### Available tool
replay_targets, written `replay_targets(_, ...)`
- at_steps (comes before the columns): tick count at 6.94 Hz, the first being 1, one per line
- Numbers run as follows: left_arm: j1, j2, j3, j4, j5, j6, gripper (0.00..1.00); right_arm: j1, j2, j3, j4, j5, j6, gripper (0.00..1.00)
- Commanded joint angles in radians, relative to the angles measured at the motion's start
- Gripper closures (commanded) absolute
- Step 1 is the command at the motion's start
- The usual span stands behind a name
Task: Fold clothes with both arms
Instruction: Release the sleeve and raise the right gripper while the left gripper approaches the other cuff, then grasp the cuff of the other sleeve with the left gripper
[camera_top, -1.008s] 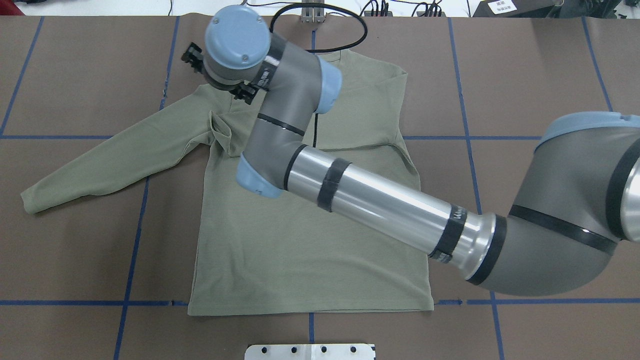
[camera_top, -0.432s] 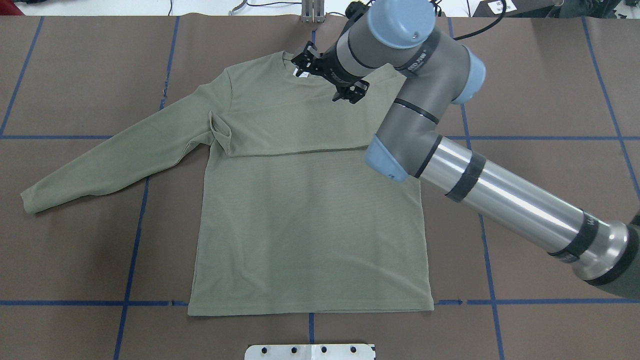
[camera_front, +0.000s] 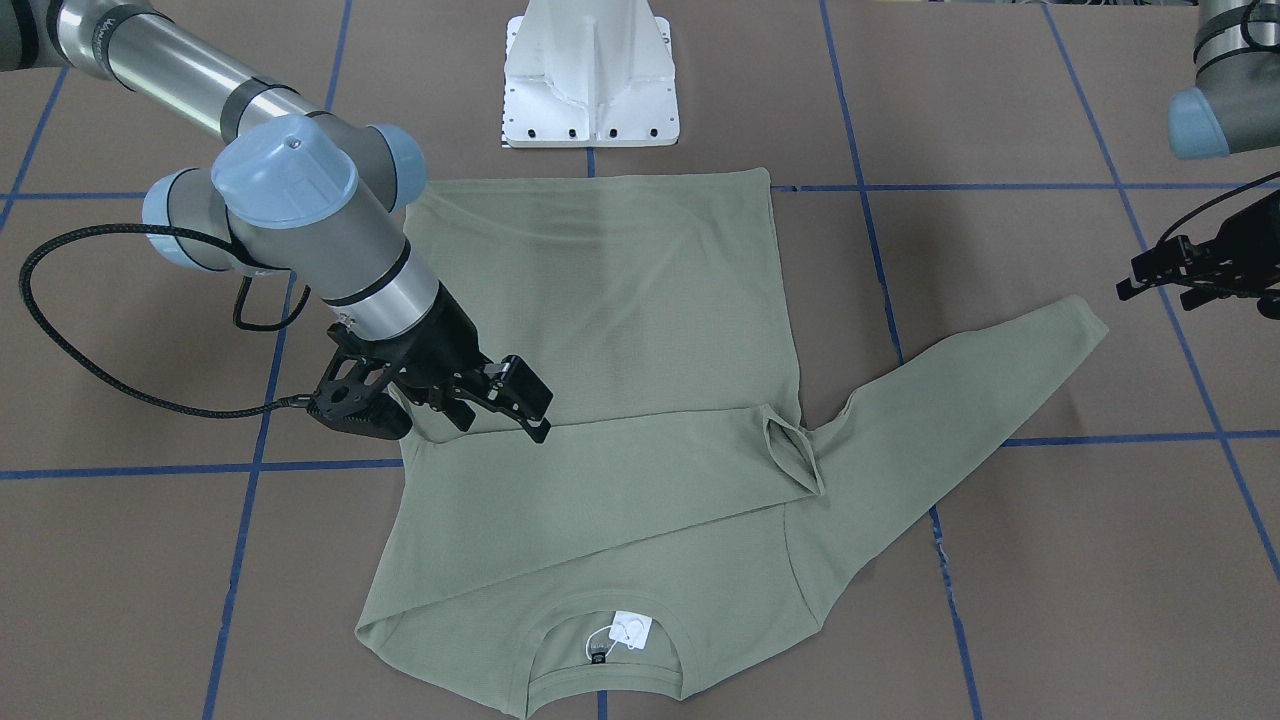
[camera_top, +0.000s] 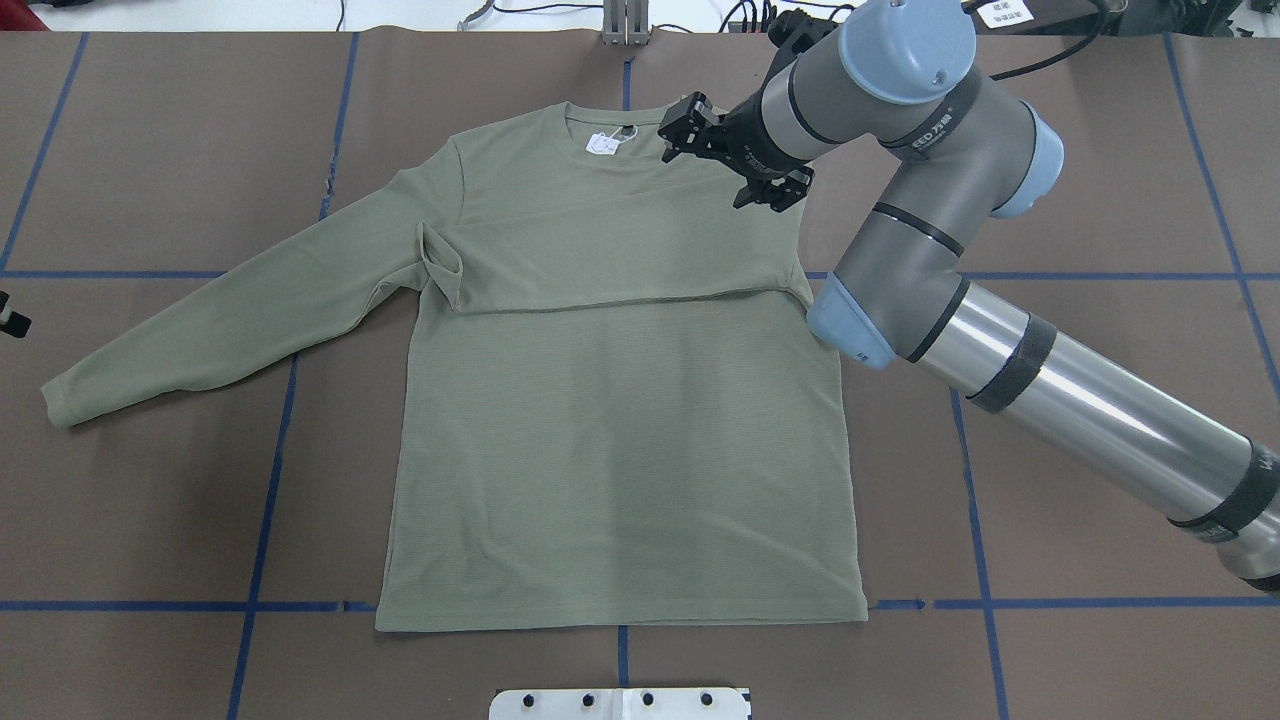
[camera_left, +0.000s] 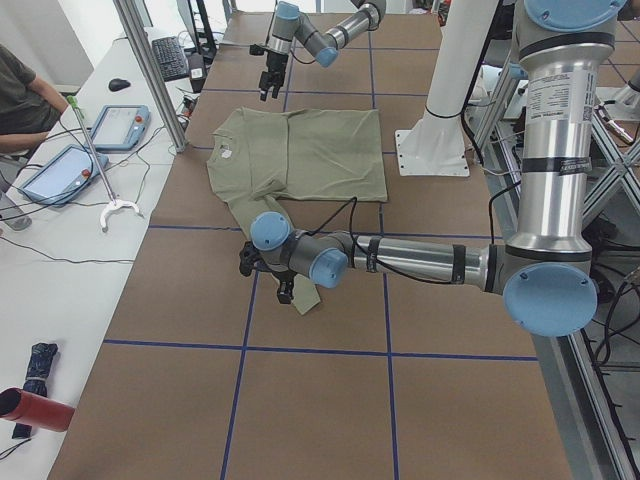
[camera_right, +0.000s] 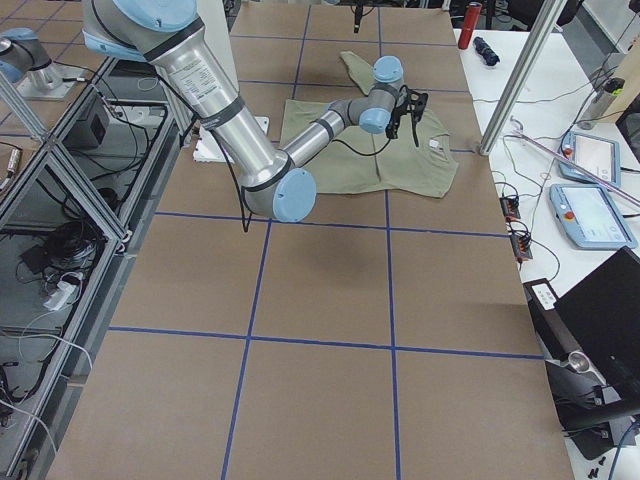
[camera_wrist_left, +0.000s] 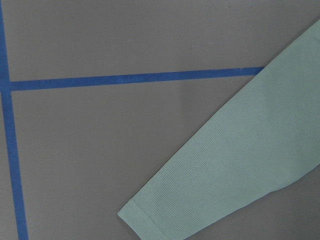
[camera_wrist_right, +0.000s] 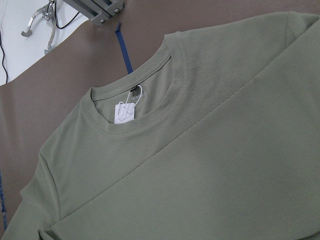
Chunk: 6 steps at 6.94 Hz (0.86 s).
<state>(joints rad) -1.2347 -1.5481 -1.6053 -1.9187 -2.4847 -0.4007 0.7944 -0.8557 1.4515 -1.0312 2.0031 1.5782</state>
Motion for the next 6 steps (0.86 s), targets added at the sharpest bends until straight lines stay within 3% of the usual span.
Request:
replay_targets(1,0.05,0.002,0.12,-0.118,0.026,-0.006,0.0,0.0,-0.005,0.007,0.002,-0.007,-0.006,0.0)
replay_targets(3,0.078,0.0,0.201,-0.21,0.017,-0.007,0.0,0.0,-0.008,0.015,0.0,-0.007,-0.006,0.0)
replay_targets(6,0.115,-0.007,0.203,-0.21,0.015,-0.006,0.03,0.0,-0.008,0.021,0.0,-0.01,-0.006,0.0)
